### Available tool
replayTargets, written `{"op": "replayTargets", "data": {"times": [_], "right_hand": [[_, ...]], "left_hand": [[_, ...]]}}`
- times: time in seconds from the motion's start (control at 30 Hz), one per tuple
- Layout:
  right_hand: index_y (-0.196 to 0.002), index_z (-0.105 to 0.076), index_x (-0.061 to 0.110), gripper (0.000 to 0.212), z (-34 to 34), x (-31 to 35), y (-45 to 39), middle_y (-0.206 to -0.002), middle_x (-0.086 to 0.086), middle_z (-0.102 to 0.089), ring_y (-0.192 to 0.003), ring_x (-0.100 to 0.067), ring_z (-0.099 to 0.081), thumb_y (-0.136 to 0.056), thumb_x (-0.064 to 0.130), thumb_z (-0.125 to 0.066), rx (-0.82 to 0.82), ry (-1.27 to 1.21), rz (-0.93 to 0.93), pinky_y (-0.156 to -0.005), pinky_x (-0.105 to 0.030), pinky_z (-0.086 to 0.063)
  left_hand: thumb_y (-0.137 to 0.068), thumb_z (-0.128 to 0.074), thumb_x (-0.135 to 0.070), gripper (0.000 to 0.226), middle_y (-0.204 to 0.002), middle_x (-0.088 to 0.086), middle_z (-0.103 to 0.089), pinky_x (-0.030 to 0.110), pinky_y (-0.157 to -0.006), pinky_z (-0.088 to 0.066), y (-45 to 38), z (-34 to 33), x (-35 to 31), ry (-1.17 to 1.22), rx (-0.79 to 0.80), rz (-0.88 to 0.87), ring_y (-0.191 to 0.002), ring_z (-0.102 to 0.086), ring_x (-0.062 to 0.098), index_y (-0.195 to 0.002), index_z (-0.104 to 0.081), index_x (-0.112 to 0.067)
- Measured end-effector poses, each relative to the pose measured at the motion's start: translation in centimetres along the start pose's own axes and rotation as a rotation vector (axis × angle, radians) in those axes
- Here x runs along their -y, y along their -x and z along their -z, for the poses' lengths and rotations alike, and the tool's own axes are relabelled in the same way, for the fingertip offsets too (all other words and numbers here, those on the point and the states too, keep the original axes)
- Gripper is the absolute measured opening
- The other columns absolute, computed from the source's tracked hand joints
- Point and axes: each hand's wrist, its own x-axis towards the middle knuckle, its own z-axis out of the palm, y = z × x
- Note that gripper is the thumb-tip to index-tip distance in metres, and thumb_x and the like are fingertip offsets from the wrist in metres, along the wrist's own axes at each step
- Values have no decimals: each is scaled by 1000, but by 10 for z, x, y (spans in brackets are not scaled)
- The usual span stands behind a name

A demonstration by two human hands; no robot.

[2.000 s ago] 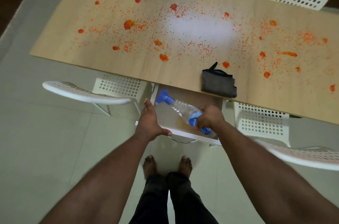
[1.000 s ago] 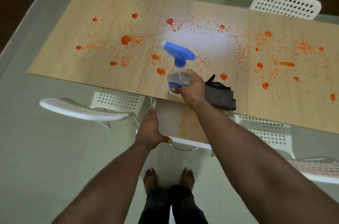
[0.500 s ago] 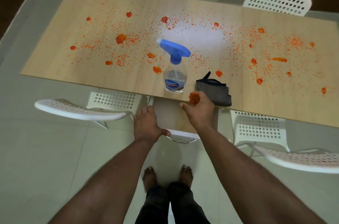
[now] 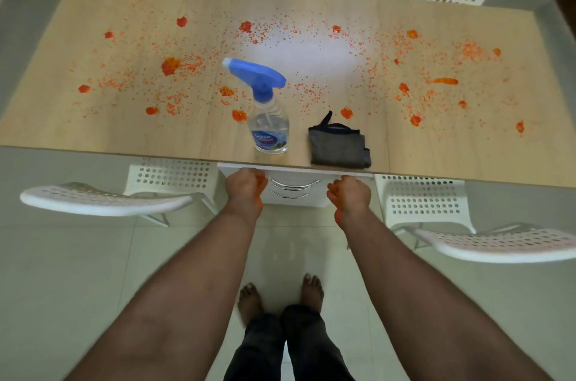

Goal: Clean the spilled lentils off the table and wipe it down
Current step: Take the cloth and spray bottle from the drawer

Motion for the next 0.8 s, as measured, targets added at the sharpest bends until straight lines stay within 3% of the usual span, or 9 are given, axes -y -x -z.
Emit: {"op": "replayTargets", "data": {"times": [0.13,0.2,0.3,0.37,0.43,0.5,0.57,0.7,0.8], "right_hand": [[-95,-64,-2,34,0,17,-5,-90,-17,-64,-78,-23,-60,-88,-21,-37,63,-253,-39,-99,-44,-58],[-92,-65,5,39,0,17,-9,-93,-18,-67,-86,-27,-65,-86,-22,-38,92,-293,-54,-103,-48,-57],[-109,-65,-6,25,0,11,-11,-113,-32,-69,-109,-42,-71,-92,-12,-47,84,-100,12,-102,-55,-56],[-107,-66,-2,24,1,9,-2,-100,-28,-73,-95,-40,-76,-86,0,-56,-3,129,176,-93,-56,-61],[-92,-66,13,17,3,13,6,-81,-7,-72,-76,-25,-73,-76,9,-61,-94,406,445,-75,-41,-63],[-89,-62,16,12,5,24,15,-78,1,-66,-71,-16,-64,-80,8,-63,-137,624,697,-64,-27,-52],[-95,-58,16,13,3,38,16,-88,1,-64,-82,-19,-61,-85,11,-65,-179,729,866,-69,-31,-52],[-129,-52,5,57,-6,59,-3,-129,-12,-56,-123,-34,-49,-82,27,-77,-148,916,724,-98,-46,-51],[-134,-50,3,70,-11,70,-12,-136,-15,-55,-126,-37,-52,-77,27,-82,-145,920,537,-97,-42,-52]], "left_hand": [[-86,-39,23,30,-83,14,-56,41,-94,-59,-6,-9,-12,195,91,17,-89,-59,32,-75,-52,-2],[-79,-36,25,31,-84,17,-58,53,-103,-55,-10,-13,-12,232,66,16,-95,-59,35,-71,-53,1],[-81,-43,26,29,-81,17,-58,47,-97,-59,-12,-10,-9,147,60,1,-87,-59,31,-75,-57,1],[-81,-59,22,20,-82,17,-58,36,-82,-61,-11,-5,-3,-39,97,-62,-85,-58,28,-82,-62,3],[-76,-72,9,12,-82,17,-59,33,-65,-55,-9,-3,2,-313,111,-171,-81,-61,30,-82,-65,3],[-77,-74,-5,9,-79,13,-69,32,-71,-54,-2,-1,2,-629,25,-338,-81,-72,36,-82,-72,1],[-82,-75,-11,25,-97,12,-77,29,-81,-51,10,2,-2,-956,-44,-559,-97,-73,32,-106,-78,-3],[-86,-74,-14,49,-130,17,-60,39,-95,-50,25,11,-7,-1251,-38,-803,-123,-58,35,-134,-66,-4],[-88,-73,-18,62,-154,17,-36,45,-106,-47,27,19,-9,-1458,9,-773,-144,-35,35,-146,-55,-5]]}}
